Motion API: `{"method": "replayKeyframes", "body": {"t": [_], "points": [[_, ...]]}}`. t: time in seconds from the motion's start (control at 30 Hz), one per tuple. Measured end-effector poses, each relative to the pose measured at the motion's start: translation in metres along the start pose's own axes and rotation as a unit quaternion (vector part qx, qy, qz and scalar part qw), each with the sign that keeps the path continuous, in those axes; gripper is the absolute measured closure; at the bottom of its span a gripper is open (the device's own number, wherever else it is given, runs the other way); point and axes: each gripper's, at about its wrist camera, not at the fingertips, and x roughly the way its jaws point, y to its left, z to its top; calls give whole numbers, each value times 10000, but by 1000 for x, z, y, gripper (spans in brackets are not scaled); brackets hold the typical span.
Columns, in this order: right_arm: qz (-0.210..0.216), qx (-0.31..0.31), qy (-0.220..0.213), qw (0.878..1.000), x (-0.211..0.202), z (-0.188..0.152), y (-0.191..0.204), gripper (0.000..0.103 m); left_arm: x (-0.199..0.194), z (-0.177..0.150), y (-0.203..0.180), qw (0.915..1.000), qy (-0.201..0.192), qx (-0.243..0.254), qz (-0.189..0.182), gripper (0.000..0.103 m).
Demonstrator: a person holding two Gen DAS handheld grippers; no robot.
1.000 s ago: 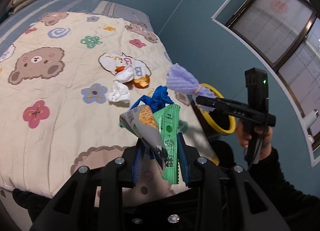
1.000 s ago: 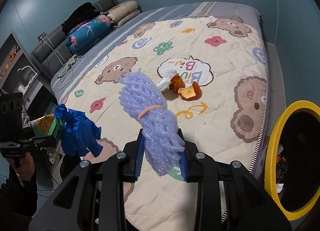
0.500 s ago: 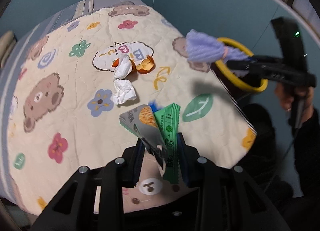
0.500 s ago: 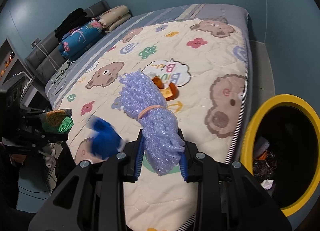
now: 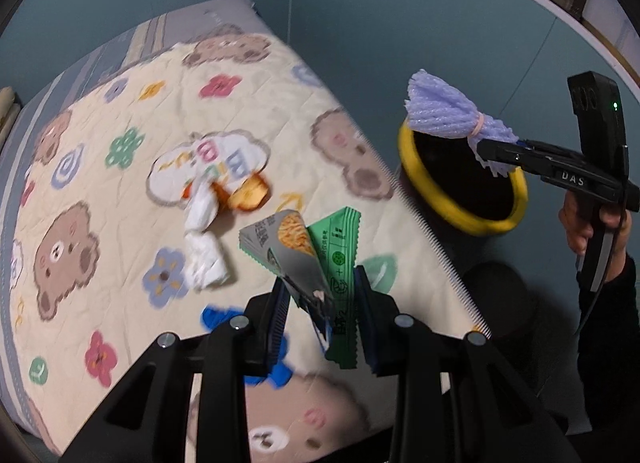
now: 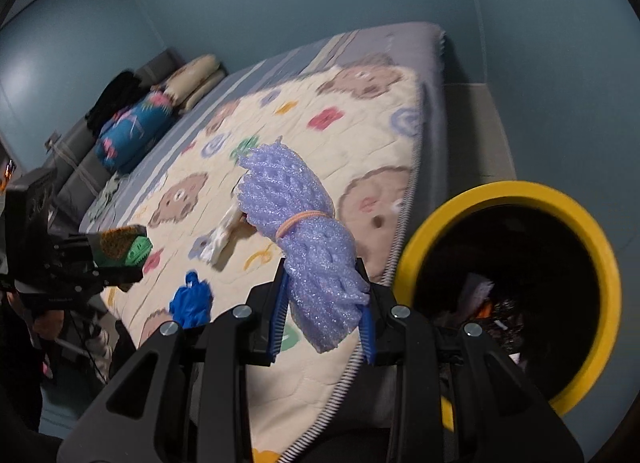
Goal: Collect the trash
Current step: 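Carry wrapper and foam sleeve over the bin and open both tools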
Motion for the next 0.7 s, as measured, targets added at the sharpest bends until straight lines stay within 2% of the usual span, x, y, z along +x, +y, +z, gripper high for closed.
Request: {"method": "replayKeyframes", "body": {"t": [0.07,0.2,0.27,0.37,0.7], "points": [[-132,130,-191,9996,-12,5,-12,74,2,10,-9,9999,-93,24,-98,73],[-712,550,-552,9944,-39,11,-40,74,13,33,-33,9989,-232,151,-379,73],[-787,712,-625,9924,-46,13,-51,74,21,43,-46,9982,-271,254,-475,73],[-926,957,-676,9888,-53,13,-68,74,36,56,-66,9965,-276,379,-699,73],[-1268,1459,-601,9793,-53,7,-106,74,86,89,-115,9919,-287,609,-1077,73]]}}
